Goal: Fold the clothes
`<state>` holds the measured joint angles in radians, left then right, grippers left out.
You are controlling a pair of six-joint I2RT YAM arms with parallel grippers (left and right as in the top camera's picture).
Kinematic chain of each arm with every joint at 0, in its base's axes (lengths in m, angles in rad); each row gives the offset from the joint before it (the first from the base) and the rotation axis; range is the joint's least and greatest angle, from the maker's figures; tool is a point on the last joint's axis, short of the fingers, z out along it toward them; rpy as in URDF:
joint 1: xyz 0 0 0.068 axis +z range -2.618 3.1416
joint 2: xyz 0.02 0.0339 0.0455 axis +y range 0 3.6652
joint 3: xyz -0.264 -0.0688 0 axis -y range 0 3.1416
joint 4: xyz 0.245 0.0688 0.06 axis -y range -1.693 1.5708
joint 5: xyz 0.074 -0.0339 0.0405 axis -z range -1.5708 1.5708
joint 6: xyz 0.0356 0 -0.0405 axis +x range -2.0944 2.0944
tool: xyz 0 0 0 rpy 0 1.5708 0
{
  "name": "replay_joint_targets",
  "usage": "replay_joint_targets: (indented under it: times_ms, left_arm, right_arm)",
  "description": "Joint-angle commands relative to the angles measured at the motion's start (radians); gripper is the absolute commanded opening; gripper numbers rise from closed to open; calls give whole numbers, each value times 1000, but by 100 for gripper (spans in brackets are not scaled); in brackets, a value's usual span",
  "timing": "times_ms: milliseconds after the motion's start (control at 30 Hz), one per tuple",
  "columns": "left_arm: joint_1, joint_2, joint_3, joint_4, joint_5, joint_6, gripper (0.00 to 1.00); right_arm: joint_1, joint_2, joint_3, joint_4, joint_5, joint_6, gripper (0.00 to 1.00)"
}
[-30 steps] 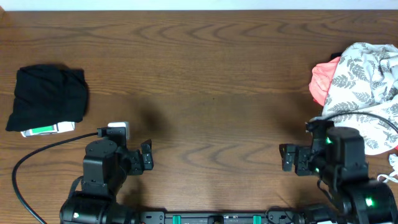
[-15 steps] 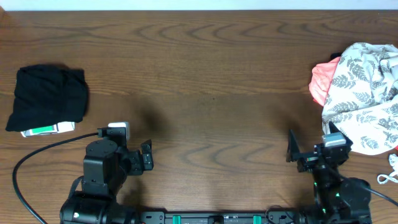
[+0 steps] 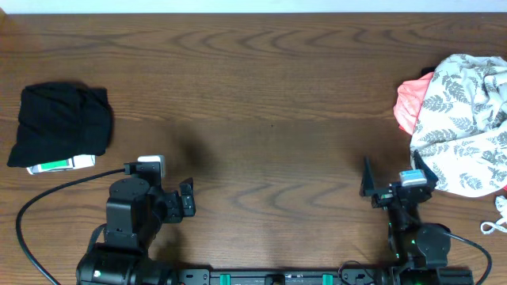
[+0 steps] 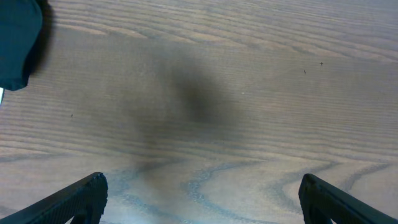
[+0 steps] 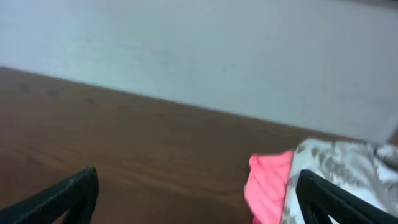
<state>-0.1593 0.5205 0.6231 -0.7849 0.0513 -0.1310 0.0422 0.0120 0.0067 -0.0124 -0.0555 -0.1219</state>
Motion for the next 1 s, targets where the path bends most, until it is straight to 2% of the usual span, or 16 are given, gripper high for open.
replay_joint_targets:
  times_ms: [0,733,867,967]
  left_arm:
    - [1,-3,1,0,-11,-5,98]
    - [1,-8,0,0,-11,-5,98]
    - [1,-56,0,-6,-15,2,98]
    - [1,-149,-17,-49,-23,63,98]
  right_arm:
    - [-9,-6,-1,-61,0,-14,99]
    - [-9,-2,-1,-58,0,-14,99]
    - [-9,-2,-1,-58,0,-14,99]
    - [-9,-2,-1,-58,0,-14,99]
